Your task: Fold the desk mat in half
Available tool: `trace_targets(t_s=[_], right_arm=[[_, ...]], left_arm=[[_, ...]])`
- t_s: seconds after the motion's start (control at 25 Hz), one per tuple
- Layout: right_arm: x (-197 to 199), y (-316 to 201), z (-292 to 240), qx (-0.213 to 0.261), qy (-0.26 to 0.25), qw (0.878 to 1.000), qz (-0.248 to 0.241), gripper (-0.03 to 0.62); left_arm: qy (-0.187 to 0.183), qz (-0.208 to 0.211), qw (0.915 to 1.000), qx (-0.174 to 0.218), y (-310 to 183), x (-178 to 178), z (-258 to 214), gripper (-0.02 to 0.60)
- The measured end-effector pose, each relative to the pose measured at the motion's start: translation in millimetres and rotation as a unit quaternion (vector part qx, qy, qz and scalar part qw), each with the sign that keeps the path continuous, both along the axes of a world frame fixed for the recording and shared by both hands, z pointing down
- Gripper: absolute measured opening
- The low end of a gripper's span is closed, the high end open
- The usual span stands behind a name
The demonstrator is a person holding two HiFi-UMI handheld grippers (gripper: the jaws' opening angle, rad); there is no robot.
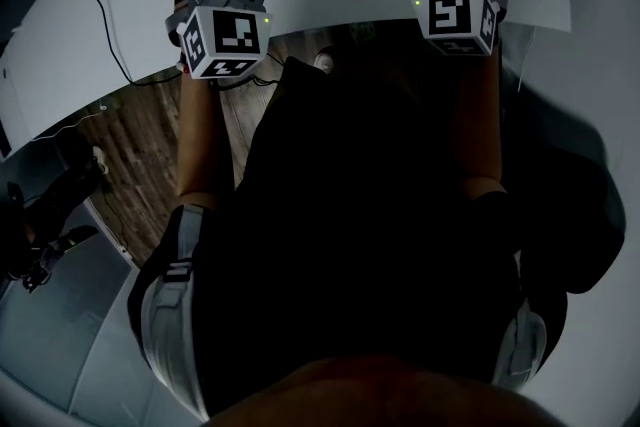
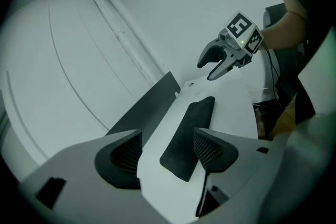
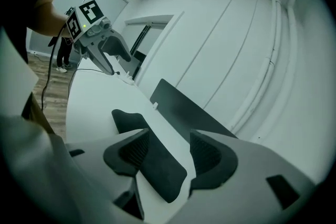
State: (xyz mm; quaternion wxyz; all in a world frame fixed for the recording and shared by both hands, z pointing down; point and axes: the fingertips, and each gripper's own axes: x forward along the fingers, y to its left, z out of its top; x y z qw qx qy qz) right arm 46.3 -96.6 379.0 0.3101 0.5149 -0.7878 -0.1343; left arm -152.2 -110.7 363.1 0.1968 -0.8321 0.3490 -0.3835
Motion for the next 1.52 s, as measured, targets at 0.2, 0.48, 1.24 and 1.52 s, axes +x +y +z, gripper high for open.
trace_targets(t_s=[0.2,0.48,1.24,1.52], right_arm=[[-19,51,-19,0.024,0.007,1.000,0.000,0.250],[-39,100,-45,0.056,0.023,0.998,-0.008,0.250],[-84,177,-106,0.111,0.041,0.991,-0.054,0.250],[-83,230,-109,0.116,0.048,0.990,-0.067,0.249]], left_arm=[[0.010,0.037,0.9989,0.025,47,3,-19,0.311],[0.026,0.070,0.9956,0.057,99,-2,-42,0.305],[0.054,0.098,0.9877,0.109,186,-7,-89,0.279],[0.067,0.092,0.9865,0.118,234,8,-101,0.276]])
